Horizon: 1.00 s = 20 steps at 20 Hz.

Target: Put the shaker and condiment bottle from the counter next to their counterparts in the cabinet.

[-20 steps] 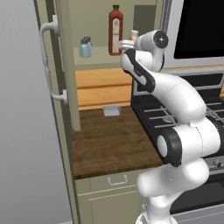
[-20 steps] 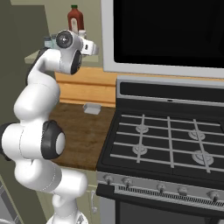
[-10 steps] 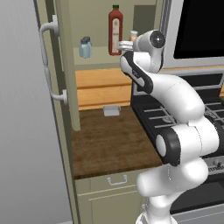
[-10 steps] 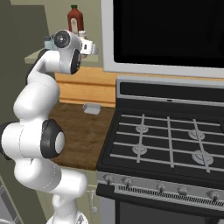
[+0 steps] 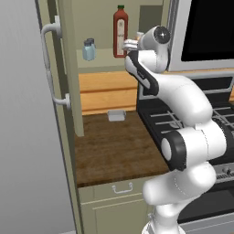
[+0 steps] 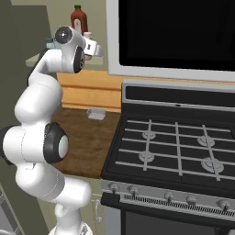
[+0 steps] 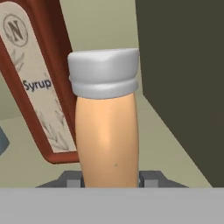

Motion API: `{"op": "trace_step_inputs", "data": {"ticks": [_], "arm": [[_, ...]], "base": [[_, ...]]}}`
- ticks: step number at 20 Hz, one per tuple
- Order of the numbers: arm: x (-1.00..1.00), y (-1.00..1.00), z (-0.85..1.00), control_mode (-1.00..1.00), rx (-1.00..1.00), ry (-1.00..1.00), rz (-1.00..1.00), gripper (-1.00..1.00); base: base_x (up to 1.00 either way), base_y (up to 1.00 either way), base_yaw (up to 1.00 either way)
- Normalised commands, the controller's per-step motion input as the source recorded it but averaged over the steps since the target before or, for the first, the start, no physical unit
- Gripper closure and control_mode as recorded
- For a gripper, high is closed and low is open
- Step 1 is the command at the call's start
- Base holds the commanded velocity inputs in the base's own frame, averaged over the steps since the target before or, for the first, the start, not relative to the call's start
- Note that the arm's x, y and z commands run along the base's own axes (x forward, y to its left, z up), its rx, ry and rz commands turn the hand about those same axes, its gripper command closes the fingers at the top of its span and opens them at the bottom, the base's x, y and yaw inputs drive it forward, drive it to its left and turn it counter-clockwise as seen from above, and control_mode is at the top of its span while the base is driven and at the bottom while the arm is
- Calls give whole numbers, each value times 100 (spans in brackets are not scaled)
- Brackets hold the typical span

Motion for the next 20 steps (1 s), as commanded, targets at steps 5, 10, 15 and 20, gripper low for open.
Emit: {"op": "trace_step_inputs", "data": {"ticks": [5, 10, 15, 20], "arm": [[13, 0, 0, -100, 0, 0, 0, 100], [21, 0, -2, -100, 0, 0, 0, 100], [24, 0, -5, -100, 0, 0, 0, 100], [20, 0, -8, -100, 0, 0, 0, -100]], "base": [[0, 0, 0], [0, 0, 0], [0, 0, 0], [0, 0, 0]]}}
